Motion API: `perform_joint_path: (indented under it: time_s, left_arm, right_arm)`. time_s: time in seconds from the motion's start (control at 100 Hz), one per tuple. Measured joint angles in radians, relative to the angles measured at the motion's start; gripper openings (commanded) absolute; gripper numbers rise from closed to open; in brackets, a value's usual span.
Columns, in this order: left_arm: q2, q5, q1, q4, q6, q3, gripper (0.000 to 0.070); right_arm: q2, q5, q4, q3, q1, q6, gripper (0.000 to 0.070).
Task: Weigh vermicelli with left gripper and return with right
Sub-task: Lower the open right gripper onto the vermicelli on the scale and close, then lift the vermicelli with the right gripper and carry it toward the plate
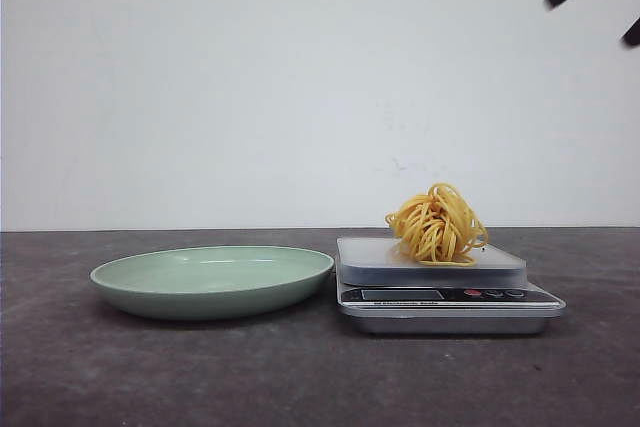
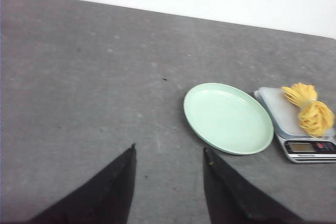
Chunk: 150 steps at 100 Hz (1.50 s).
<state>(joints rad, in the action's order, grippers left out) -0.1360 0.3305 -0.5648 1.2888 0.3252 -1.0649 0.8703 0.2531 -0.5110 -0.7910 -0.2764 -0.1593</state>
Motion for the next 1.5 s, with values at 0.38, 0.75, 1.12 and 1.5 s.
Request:
perform_joint_path:
  time_s: [0.38, 0.75, 1.12, 1.5]
  left_arm:
    - [0.0, 0.006, 0.001, -0.042, -0.018, 0.0, 0.0242]
    - [0.0, 0.006, 0.001, -0.04, -0.018, 0.0, 0.0242]
    - [0.0, 0.006, 0.001, -0.04, -0.018, 0.0, 0.0242]
    - [0.0, 0.006, 0.001, -0.039, -0.018, 0.0, 0.0242]
  right_arm:
    - [0.325, -0.025, 0.051, -0.079, -0.117, -0.055, 0.0556]
    - [0.591, -0.071, -0.004, -0.312, -0.154, -0.085, 0.0556]
    - [0.774, -0.097, -0.109, -0.428, -0.154, -0.109, 0.0553]
    - [0.838, -0.095, -0.111, -0.428, -0.163, -0.112, 0.0167]
